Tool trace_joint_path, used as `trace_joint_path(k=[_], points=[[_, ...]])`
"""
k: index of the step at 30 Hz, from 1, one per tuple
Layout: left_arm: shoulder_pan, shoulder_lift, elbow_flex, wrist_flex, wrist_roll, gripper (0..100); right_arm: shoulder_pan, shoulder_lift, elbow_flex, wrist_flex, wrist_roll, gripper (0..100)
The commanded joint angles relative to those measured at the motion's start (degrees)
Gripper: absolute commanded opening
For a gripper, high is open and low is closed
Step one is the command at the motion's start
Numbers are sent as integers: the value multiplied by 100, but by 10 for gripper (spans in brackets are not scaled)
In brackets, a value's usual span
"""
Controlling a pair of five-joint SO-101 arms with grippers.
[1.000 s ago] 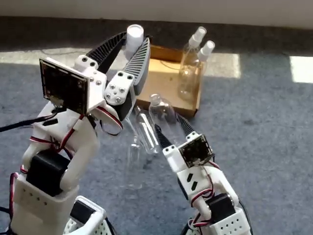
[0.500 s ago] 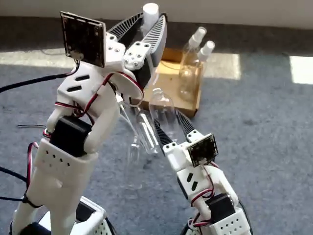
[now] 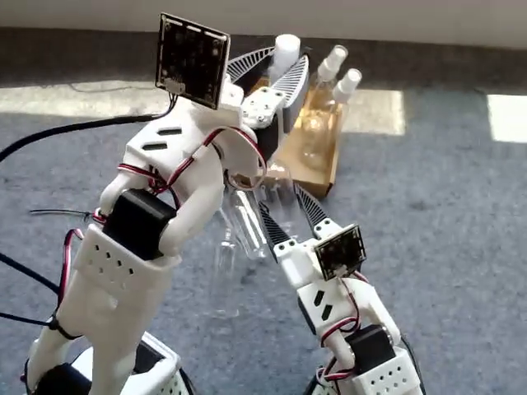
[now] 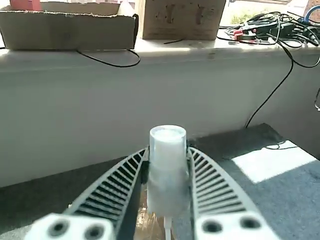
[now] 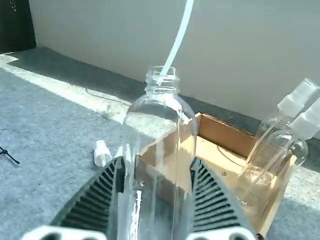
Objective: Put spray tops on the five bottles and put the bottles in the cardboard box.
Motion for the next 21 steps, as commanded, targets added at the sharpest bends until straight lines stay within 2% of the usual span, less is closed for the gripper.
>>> trace_joint_path(k=[1, 5, 15, 21], points=[[101, -13, -259, 176, 53, 5, -13, -31, -382, -136, -53, 5], [66, -22, -259, 264, 53, 5, -4, -31, -400, -171, -62, 5], [-593, -13, -321, 18, 53, 5, -4, 31, -418, -1657, -53, 5], [-620, 4, -321, -114, 53, 5, -31, 40, -1147, -1182, -62, 5]])
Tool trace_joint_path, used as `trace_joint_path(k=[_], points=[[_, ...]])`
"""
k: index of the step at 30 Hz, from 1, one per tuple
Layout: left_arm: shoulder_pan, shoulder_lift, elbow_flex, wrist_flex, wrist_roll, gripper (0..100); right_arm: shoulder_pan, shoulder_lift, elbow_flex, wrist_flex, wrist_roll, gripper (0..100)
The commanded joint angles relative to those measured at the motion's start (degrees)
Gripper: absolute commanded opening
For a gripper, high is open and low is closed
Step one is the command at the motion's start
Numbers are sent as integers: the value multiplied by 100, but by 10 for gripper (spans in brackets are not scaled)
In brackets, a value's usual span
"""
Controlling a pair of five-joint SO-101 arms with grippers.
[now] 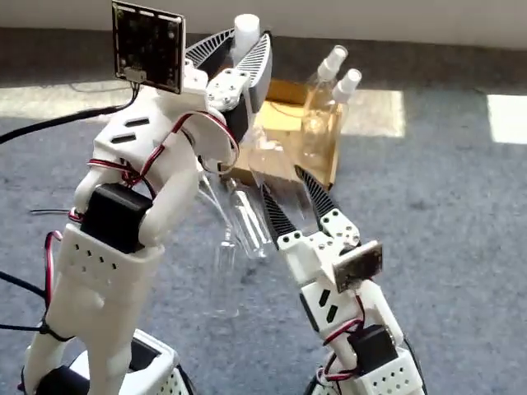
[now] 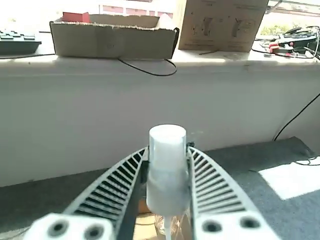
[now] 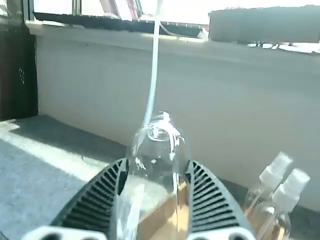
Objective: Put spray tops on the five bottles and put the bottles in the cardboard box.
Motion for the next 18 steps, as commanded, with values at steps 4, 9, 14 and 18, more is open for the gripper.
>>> trace_joint_path(k=[4, 9, 14, 18], points=[[-57, -22, -136, -273, 53, 5, -31, 4, -1226, 699, -62, 5], [-66, -31, -136, -255, 18, 5, -22, -40, -963, 813, -62, 5], [-796, -31, -127, 26, -246, 5, 866, 4, -435, 840, 149, 4], [-1464, -31, -127, 686, -255, 5, 1895, 4, -145, 840, 185, 4]])
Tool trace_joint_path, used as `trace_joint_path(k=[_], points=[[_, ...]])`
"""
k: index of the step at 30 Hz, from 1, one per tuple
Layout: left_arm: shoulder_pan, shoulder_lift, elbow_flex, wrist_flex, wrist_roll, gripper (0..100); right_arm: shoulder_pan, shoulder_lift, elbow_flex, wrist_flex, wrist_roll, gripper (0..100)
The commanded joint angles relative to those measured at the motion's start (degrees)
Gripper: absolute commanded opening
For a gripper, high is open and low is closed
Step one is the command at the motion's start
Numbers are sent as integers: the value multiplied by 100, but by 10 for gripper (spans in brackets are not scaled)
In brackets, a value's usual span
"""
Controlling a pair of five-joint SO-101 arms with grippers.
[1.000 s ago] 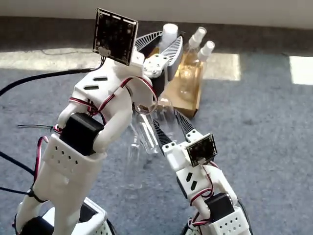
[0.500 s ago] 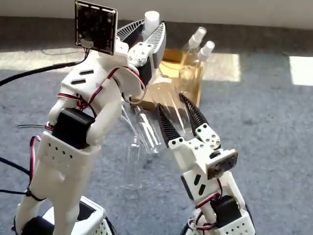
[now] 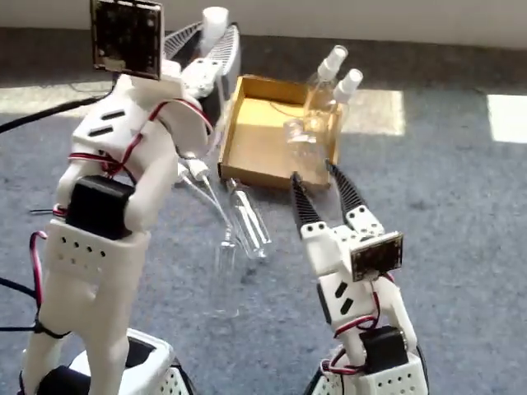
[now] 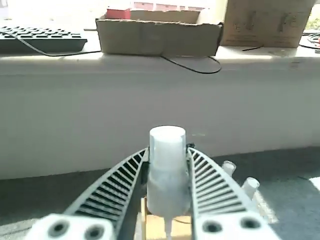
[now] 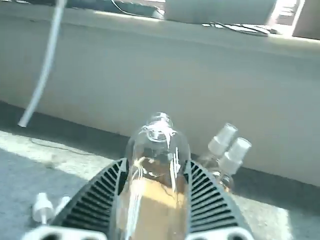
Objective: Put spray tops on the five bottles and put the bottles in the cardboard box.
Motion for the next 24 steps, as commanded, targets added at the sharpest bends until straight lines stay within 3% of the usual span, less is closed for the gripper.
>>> trace_joint_path(k=[1, 7, 11, 21, 24], points=[[-409, -40, -110, 677, -53, 5, 892, 4, 22, 48, 88, 4], [-418, -13, -66, 1873, -62, 5, 1815, 13, -22, 734, 88, 4], [-400, -48, 312, 2092, -62, 5, 2396, 453, -303, 1174, 97, 4], [-426, -48, 1824, 2084, -79, 5, 3407, 5218, -3327, 1736, 105, 4], [-426, -48, 2246, 2048, -255, 5, 3626, 6624, -4145, 1736, 607, 4]])
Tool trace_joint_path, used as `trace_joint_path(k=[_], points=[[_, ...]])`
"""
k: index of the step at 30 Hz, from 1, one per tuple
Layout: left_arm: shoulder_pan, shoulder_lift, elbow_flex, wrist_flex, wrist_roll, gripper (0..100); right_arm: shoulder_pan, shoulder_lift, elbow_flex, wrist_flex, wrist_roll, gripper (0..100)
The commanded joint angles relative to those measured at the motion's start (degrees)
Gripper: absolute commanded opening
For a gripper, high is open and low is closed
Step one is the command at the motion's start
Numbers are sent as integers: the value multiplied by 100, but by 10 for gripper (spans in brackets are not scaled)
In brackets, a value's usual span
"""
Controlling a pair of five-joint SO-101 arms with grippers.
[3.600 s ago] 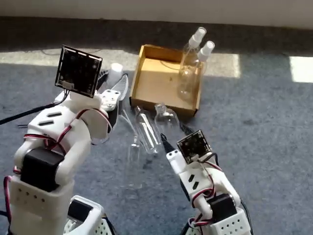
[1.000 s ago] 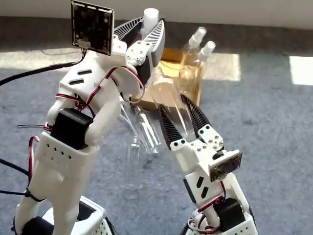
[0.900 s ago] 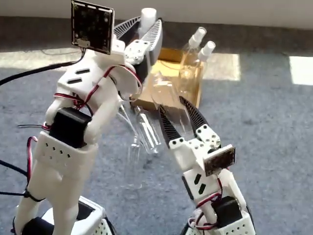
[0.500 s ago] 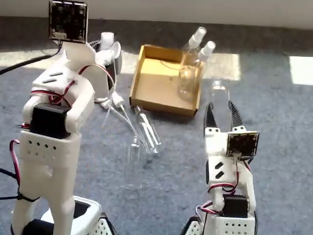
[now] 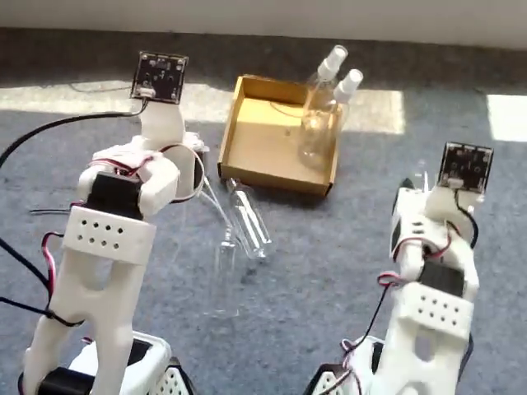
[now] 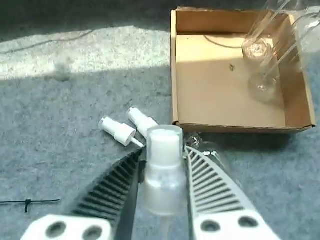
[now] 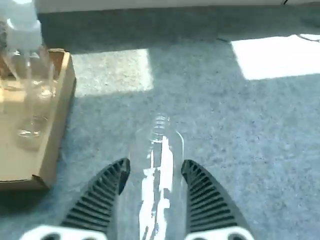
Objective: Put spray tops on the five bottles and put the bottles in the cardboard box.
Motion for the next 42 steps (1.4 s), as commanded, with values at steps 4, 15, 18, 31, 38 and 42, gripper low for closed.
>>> trace_joint_path(k=[4, 15, 18, 31, 38, 42], points=[[-48, -48, 664, -123, -290, 5, 690, 2993, -1736, -787, 730, 4], [-57, -48, 1147, -554, -308, 5, 998, 5235, -1842, -1613, 1662, 4], [-40, -48, 1147, -554, -308, 5, 1024, 5200, -1710, -1358, 1714, 6], [-48, -48, 1156, -545, -308, 5, 708, 5508, -5024, 2756, 686, 176], [-66, -48, 1165, -527, -316, 5, 629, 7310, -7952, 4567, 457, 236], [-57, -48, 1349, -695, -316, 5, 664, 8655, -9508, 5165, 457, 253]])
